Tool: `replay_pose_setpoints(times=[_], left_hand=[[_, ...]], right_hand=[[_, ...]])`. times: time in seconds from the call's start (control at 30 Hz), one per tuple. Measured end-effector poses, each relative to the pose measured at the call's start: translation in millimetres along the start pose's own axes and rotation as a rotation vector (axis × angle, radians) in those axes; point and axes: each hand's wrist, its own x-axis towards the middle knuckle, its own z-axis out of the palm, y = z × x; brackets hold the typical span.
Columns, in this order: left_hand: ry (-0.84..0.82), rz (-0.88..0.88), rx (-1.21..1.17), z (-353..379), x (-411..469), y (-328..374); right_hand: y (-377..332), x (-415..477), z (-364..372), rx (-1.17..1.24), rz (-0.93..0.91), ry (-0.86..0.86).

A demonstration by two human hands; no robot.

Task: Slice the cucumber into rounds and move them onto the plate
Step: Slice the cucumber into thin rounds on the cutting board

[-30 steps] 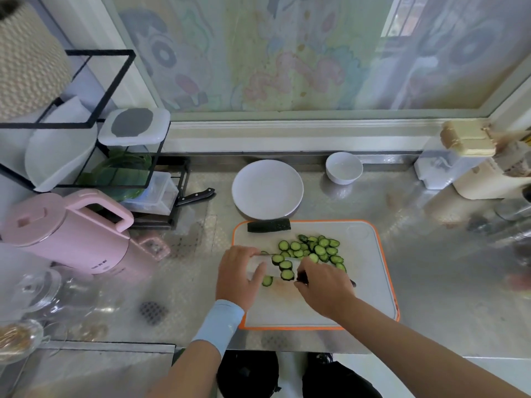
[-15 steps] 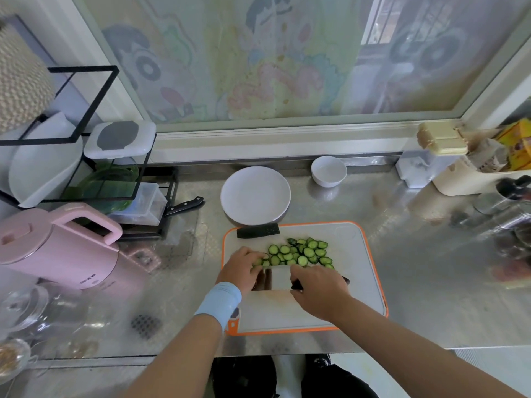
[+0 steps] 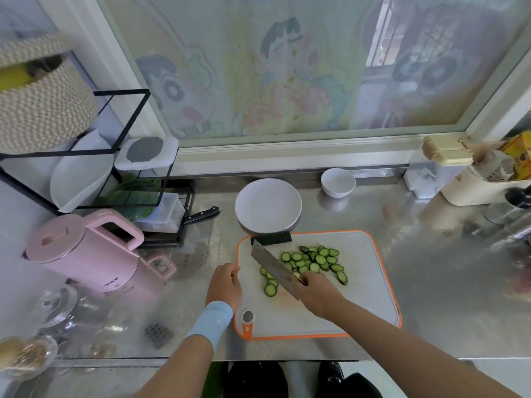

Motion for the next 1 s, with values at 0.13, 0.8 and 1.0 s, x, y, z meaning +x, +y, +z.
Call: replay_pose_setpoints(times=[0.13, 0.8, 1.0], left_hand=[[-0.178, 0.005, 0.105, 3.0, -5.0, -4.4], [-0.427, 0.186, 0.169, 19.5, -7.2, 17.3], [-0.408, 0.160, 0.243, 35.6, 14.2, 49.6]], right_hand=[[-0.5, -1.1, 44.0, 0.139, 0.024, -0.032], [30.7, -29.6, 28.8, -0.046, 0.219, 0.261], [41.7, -24.7, -2.9, -0.013, 0.225, 0.266]])
